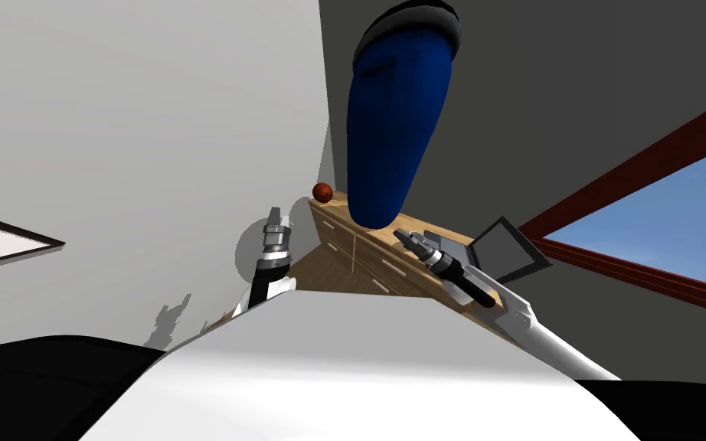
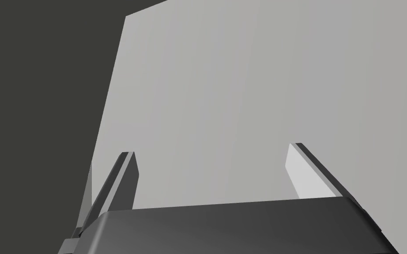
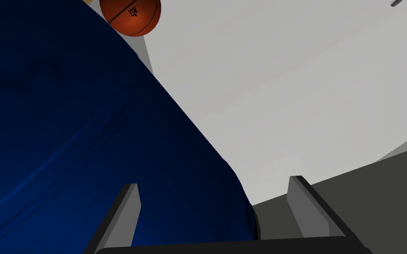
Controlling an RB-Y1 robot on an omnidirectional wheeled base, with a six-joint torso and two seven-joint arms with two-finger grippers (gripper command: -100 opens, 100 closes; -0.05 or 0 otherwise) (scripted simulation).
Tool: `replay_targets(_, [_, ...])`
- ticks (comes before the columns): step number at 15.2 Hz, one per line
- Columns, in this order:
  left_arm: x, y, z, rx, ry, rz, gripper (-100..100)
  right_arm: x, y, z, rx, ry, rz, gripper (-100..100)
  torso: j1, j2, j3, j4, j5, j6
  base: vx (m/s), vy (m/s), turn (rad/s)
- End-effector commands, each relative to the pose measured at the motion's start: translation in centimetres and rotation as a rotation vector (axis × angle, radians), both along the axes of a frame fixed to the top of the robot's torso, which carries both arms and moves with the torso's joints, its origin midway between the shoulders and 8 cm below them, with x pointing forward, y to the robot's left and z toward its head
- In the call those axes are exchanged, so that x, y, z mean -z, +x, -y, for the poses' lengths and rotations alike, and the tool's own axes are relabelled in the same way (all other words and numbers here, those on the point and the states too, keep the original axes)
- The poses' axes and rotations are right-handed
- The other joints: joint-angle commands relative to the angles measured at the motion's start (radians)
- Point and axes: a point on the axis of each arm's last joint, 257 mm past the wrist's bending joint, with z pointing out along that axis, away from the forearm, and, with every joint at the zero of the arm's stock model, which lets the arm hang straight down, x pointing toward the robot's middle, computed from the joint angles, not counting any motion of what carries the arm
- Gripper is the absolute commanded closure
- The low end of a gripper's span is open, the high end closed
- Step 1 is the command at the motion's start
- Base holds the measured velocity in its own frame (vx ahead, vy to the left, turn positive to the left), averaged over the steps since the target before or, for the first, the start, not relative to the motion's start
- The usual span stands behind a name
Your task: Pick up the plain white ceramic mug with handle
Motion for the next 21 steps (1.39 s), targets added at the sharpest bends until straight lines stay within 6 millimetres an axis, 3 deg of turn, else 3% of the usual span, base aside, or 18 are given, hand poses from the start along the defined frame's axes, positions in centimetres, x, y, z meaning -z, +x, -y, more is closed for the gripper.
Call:
replay_targets(1, [0.0,0.0,0.0,0.0,0.0,0.0,0,0.5,0.0,0.3,-0.014,-0.052,-0.006,-100,0.0,0.0,0.0,0.0,0.0,0.0,0.031,0.066,0.081])
replay_targets(10, [0.0,0.0,0.0,0.0,0.0,0.0,0,2.8,0.3,2.2,-0.055,-0.253,-0.028,-100,-0.001,0.0,0.0,0.0,0.0,0.001,0.035,0.055,0.086])
replay_targets(11, [0.0,0.0,0.0,0.0,0.0,0.0,0,3.8,0.5,3.0,-0.057,-0.305,-0.035,-100,-0.002,0.001,0.001,0.0,0.0,0.001,0.041,0.047,0.124])
replay_targets(14, [0.0,0.0,0.0,0.0,0.0,0.0,0,3.9,0.4,3.4,-0.072,-0.353,-0.04,-100,-0.002,0.0,0.0,0.0,0.0,0.001,0.032,0.046,0.085])
replay_targets(15, [0.0,0.0,0.0,0.0,0.0,0.0,0,4.9,0.6,4.4,-0.074,-0.406,-0.048,-100,-0.003,0.001,0.001,0.0,0.0,0.001,0.03,0.041,0.141])
replay_targets(21, [0.0,0.0,0.0,0.0,0.0,0.0,0,5.9,0.6,6.6,-0.102,-0.553,-0.067,-100,-0.003,0.001,0.0,0.0,0.0,0.0,0.034,0.037,0.099])
